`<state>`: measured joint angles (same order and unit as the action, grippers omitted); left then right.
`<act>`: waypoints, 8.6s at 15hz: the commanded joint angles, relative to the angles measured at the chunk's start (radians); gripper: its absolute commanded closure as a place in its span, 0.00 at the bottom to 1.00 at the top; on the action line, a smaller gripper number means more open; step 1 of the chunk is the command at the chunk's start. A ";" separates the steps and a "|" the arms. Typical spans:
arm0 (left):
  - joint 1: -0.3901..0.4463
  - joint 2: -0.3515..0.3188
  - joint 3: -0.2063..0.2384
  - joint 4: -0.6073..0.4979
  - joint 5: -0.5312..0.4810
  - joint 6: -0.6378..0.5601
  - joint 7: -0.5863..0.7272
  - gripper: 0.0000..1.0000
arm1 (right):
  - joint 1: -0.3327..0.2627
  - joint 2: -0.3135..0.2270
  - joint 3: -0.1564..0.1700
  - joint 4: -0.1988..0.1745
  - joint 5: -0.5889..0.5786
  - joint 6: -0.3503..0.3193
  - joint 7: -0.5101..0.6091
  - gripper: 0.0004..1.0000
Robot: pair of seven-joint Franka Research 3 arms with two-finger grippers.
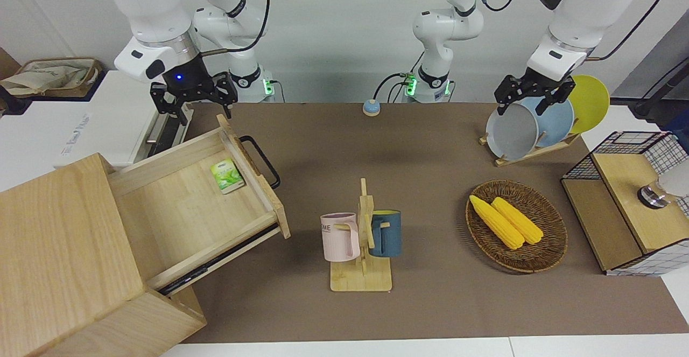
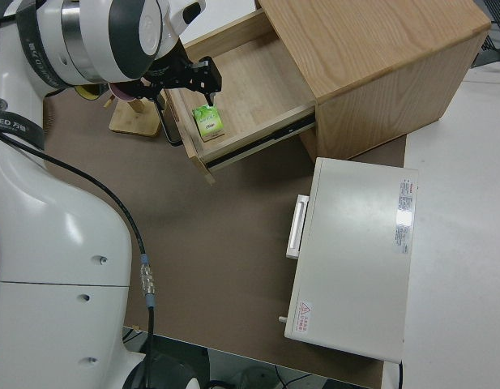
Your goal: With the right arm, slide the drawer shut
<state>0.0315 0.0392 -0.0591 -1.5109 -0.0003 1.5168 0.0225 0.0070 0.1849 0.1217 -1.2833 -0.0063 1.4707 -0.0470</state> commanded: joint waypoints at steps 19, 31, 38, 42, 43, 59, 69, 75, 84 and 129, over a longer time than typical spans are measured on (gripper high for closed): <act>0.005 0.011 -0.007 0.026 0.017 -0.020 0.010 0.01 | -0.005 -0.001 0.016 -0.011 -0.041 0.008 -0.025 1.00; 0.005 0.011 -0.007 0.024 0.017 -0.020 0.010 0.01 | 0.024 -0.016 0.076 0.001 -0.093 -0.009 0.116 1.00; 0.005 0.011 -0.007 0.024 0.017 -0.020 0.010 0.01 | 0.179 -0.016 0.082 0.002 -0.113 -0.010 0.453 1.00; 0.005 0.011 -0.007 0.026 0.017 -0.020 0.010 0.01 | 0.238 -0.004 0.082 -0.008 -0.101 0.006 0.643 1.00; 0.005 0.011 -0.007 0.026 0.017 -0.020 0.010 0.01 | 0.240 -0.001 0.081 -0.014 -0.097 0.019 0.683 1.00; 0.005 0.011 -0.007 0.026 0.017 -0.020 0.010 0.01 | 0.217 0.140 0.070 -0.199 -0.040 0.287 1.386 1.00; 0.005 0.011 -0.007 0.024 0.017 -0.020 0.010 0.01 | 0.154 0.192 0.067 -0.177 -0.078 0.290 1.376 1.00; 0.005 0.011 -0.007 0.024 0.017 -0.020 0.010 0.01 | 0.114 0.219 0.067 -0.123 -0.080 0.290 1.336 1.00; 0.005 0.013 -0.007 0.026 0.017 -0.020 0.010 0.01 | 0.016 0.289 0.067 -0.042 -0.080 0.322 1.268 1.00; 0.005 0.011 -0.007 0.026 0.017 -0.020 0.010 0.01 | 0.109 0.142 0.079 -0.041 -0.115 0.168 0.764 1.00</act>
<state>0.0315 0.0392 -0.0591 -1.5109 -0.0003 1.5168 0.0225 0.0797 0.3777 0.2047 -1.3068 -0.1067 1.6926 0.8004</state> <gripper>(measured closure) 0.004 0.991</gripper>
